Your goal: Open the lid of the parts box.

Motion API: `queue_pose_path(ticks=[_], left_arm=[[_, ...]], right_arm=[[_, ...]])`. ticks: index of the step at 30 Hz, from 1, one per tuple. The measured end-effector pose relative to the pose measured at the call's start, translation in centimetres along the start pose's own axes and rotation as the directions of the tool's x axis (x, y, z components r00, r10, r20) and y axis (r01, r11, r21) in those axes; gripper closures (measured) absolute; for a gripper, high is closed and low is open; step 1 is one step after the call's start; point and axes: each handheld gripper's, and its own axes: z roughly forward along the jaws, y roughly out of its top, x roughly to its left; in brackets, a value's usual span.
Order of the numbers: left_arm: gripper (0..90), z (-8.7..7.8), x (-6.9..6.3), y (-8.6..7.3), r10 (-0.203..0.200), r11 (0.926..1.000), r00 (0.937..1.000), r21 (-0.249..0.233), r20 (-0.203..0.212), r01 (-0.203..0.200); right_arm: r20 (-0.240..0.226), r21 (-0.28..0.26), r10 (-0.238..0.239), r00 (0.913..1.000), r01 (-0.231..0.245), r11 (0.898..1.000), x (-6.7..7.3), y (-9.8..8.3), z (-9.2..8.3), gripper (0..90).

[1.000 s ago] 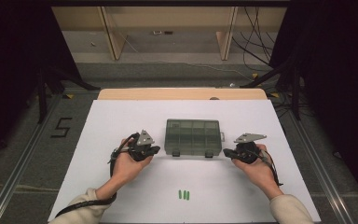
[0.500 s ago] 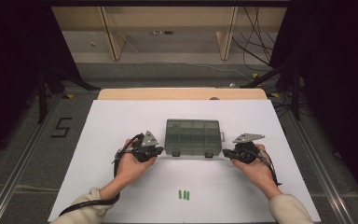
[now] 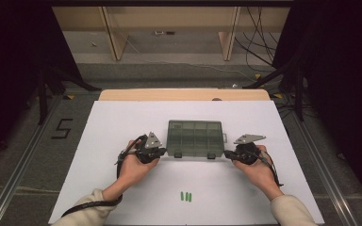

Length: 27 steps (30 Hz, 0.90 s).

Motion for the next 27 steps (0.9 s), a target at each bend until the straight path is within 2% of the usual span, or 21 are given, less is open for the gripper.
queue_pose_path(ticks=[1, 2, 3, 5, 7, 9, 11, 13, 14, 17, 19, 20, 23, 27], left_arm=[[89.7, 0.0, 0.0, 0.0, 0.000, 1.0000, 1.0000, 0.000, 0.000, 0.000], [89.8, -0.1, 0.0, 0.1, -0.002, 1.0000, 1.0000, -0.001, 0.004, 0.002], [89.9, -0.2, 0.0, 0.1, -0.007, 1.0000, 0.9999, -0.006, 0.007, 0.007], [89.9, -0.2, 0.0, 0.1, -0.015, 0.9997, 0.9999, -0.017, 0.004, 0.015], [89.9, -0.2, 0.0, 0.2, -0.019, 0.9995, 0.9998, -0.024, 0.005, 0.019], [90.0, -0.5, 0.0, 0.3, -0.019, 0.9994, 0.9998, -0.028, 0.004, 0.019], [90.0, -0.5, 0.0, 0.3, -0.034, 0.9986, 0.9994, -0.039, 0.006, 0.034], [90.0, -0.6, 0.0, 0.4, -0.038, 0.9983, 0.9993, -0.043, 0.003, 0.038], [90.0, -0.7, 0.1, 0.5, -0.049, 0.9973, 0.9988, -0.054, 0.003, 0.050], [90.0, -0.8, 0.2, 0.5, -0.048, 0.9971, 0.9988, -0.059, -0.001, 0.048], [90.0, -0.8, 0.2, 0.7, -0.052, 0.9964, 0.9986, -0.068, -0.004, 0.052], [90.0, -0.8, 0.2, 0.8, -0.052, 0.9964, 0.9986, -0.068, -0.007, 0.051], [90.0, -0.9, 0.1, 1.1, -0.056, 0.9956, 0.9984, -0.076, 0.001, 0.056], [90.0, -1.0, 0.3, 1.4, -0.066, 0.9936, 0.9977, -0.093, -0.016, 0.064]], right_arm=[[-0.002, 0.002, -0.002, 1.0000, 0.002, 1.000, 0.0, 0.0, 0.0, 90.0], [-0.007, 0.004, 0.022, 0.9997, -0.022, 1.000, 0.1, 0.1, -0.1, 90.0], [-0.003, -0.008, 0.001, 1.0000, -0.001, 1.000, 0.0, 0.1, -0.1, 90.0], [0.001, -0.017, 0.002, 1.0000, -0.002, 1.000, 0.0, 0.1, -0.2, 90.0], [-0.003, -0.015, 0.024, 0.9997, -0.024, 1.000, 0.1, 0.2, -0.4, 90.0], [0.002, -0.030, 0.002, 1.0000, -0.001, 1.000, -0.1, 0.2, -0.4, 90.0], [-0.001, -0.033, 0.034, 0.9994, -0.034, 0.999, 0.1, 0.3, -0.6, 90.0], [-0.001, -0.039, 0.033, 0.9994, -0.033, 0.999, 0.1, 0.3, -0.6, 90.0], [0.004, -0.056, 0.009, 1.0000, -0.009, 0.998, 0.0, 0.4, -0.6, 90.0], [0.005, -0.066, 0.011, 0.9999, -0.010, 0.998, 0.0, 0.4, -0.7, 90.0], [0.004, -0.081, 0.029, 0.9996, -0.029, 0.996, 0.1, 0.5, -0.9, 90.0], [0.008, -0.097, 0.016, 0.9998, -0.016, 0.995, 0.0, 0.6, -0.9, 90.0], [0.012, -0.121, 0.020, 0.9997, -0.018, 0.993, 0.0, 0.7, -1.1, 90.0], [0.011, -0.142, 0.018, 0.9998, -0.016, 0.990, 0.0, 0.8, -1.3, 90.0]])
